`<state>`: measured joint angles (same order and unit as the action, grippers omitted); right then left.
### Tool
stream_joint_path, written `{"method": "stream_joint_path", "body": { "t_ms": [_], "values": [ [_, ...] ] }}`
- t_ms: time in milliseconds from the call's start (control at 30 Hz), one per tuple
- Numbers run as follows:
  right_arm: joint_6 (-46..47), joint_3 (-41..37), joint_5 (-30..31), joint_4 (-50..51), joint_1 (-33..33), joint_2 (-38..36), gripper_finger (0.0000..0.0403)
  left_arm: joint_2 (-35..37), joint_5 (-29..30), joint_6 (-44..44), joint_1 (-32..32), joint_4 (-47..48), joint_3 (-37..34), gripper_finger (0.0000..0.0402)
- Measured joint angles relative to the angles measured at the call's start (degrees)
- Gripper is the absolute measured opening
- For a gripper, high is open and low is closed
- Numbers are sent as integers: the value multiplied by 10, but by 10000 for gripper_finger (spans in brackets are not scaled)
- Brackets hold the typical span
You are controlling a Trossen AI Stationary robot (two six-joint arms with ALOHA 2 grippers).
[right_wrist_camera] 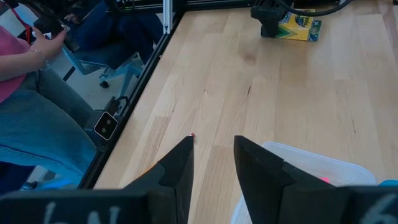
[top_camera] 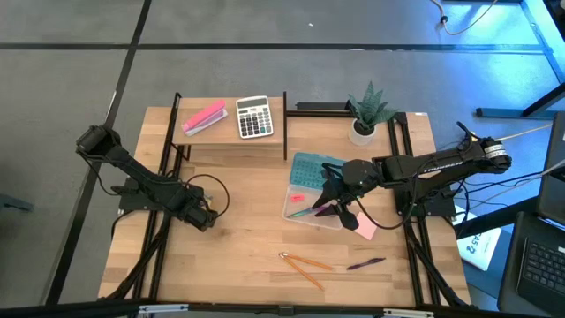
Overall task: Pack school essentials
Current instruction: Put the crayon box into the supply box
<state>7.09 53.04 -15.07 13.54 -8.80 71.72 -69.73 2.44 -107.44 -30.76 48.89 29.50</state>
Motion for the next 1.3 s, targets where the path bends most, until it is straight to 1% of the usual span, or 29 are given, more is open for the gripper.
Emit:
{"method": "stream_joint_path", "body": {
  "t_ms": [467, 1000, 1300],
  "values": [
    [1, 0, 0, 0, 0, 0, 117, 0, 15, 0, 0, 0, 0, 391],
    [1, 0, 0, 0, 0, 0, 117, 0, 15, -6, 0, 0, 0, 322],
    [1, 0, 0, 0, 0, 0, 117, 0, 15, -15, 0, 0, 0, 317]
  ]
}}
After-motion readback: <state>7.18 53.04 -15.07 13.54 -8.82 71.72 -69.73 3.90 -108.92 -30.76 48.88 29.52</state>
